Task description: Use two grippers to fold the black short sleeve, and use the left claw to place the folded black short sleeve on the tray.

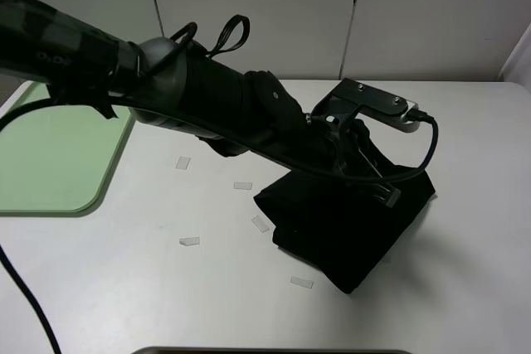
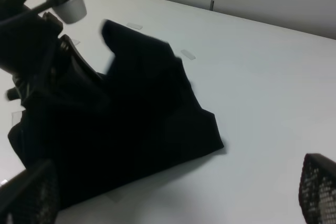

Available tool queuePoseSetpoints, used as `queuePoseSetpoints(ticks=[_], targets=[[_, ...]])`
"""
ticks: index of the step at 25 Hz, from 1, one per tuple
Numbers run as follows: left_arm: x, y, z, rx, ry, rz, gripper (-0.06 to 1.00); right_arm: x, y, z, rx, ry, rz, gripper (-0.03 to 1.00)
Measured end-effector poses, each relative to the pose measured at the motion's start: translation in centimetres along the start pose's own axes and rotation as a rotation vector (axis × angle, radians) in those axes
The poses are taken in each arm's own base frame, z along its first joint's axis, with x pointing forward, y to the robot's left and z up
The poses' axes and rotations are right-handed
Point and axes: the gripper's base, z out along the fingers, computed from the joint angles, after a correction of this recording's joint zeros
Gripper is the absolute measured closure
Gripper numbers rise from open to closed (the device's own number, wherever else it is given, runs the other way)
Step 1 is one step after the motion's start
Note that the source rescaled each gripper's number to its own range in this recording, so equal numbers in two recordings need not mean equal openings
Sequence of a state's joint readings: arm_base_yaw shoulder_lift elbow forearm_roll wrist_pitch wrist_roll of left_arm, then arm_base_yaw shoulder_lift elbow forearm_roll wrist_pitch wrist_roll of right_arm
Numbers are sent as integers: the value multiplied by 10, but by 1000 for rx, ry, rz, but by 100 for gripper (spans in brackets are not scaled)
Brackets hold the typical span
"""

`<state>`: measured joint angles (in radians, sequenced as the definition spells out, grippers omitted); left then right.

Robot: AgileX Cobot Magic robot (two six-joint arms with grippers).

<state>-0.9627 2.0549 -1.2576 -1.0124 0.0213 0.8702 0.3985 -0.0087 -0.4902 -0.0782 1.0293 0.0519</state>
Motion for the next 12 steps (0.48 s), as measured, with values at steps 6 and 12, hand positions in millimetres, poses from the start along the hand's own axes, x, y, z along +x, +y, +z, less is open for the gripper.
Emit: queuePoseSetpoints(ticks=[6, 12], targets=[[4, -17, 2, 27, 8, 60, 16, 0, 0, 0, 0, -2, 0, -3], [13, -38, 2, 120, 65, 192, 14, 0, 0, 0, 0, -5, 0, -3]])
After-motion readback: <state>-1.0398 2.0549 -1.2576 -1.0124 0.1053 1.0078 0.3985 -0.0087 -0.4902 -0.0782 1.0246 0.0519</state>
